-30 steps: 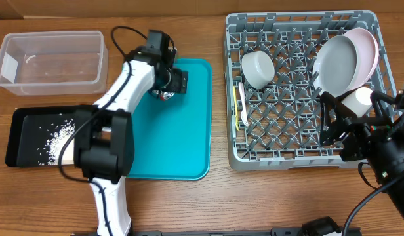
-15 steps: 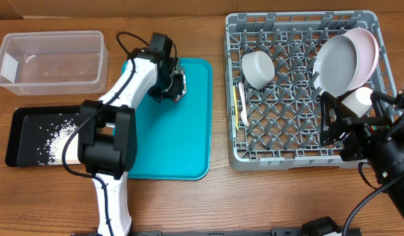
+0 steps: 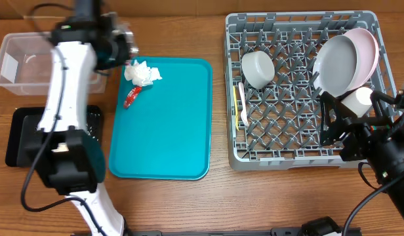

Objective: Sort waste into correct bins and load items into the dishwasher rack
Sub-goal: 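Carry the foil wrapper into the clear plastic bin and release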

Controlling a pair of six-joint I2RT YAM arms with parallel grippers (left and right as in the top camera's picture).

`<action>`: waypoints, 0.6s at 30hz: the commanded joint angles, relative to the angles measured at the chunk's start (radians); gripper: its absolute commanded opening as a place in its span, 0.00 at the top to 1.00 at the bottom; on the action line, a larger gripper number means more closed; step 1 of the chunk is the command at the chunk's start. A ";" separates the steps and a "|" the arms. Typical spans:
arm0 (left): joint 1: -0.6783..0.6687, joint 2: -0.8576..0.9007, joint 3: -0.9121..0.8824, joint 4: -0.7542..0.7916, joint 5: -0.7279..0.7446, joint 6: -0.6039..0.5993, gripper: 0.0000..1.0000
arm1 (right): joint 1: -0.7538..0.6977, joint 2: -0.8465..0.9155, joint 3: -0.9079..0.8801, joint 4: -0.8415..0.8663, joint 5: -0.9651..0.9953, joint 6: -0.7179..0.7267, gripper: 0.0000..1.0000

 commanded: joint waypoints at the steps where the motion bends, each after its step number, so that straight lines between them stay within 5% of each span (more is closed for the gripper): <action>1: 0.088 -0.004 0.007 0.028 -0.055 -0.010 0.96 | -0.005 -0.005 0.004 0.005 0.008 0.000 0.00; 4: 0.138 0.008 0.005 0.083 -0.084 -0.003 0.92 | -0.005 -0.005 0.004 0.005 0.008 0.000 0.00; 9: 0.154 0.018 0.015 0.121 -0.084 0.010 0.29 | -0.005 -0.005 0.004 0.005 0.008 0.000 0.00; 11: 0.154 0.018 0.044 0.093 -0.064 0.010 0.32 | -0.005 -0.005 0.004 0.005 0.008 0.000 0.00; 12: 0.150 0.018 0.074 0.063 -0.003 0.024 0.45 | -0.005 -0.005 0.004 0.005 0.008 0.000 0.00; 13: 0.144 0.018 0.088 0.047 0.049 0.043 0.47 | -0.005 -0.005 0.004 0.005 0.008 0.000 0.00; 18: 0.019 0.024 0.072 0.010 0.103 0.200 0.31 | -0.005 -0.005 0.004 0.005 0.007 0.000 0.00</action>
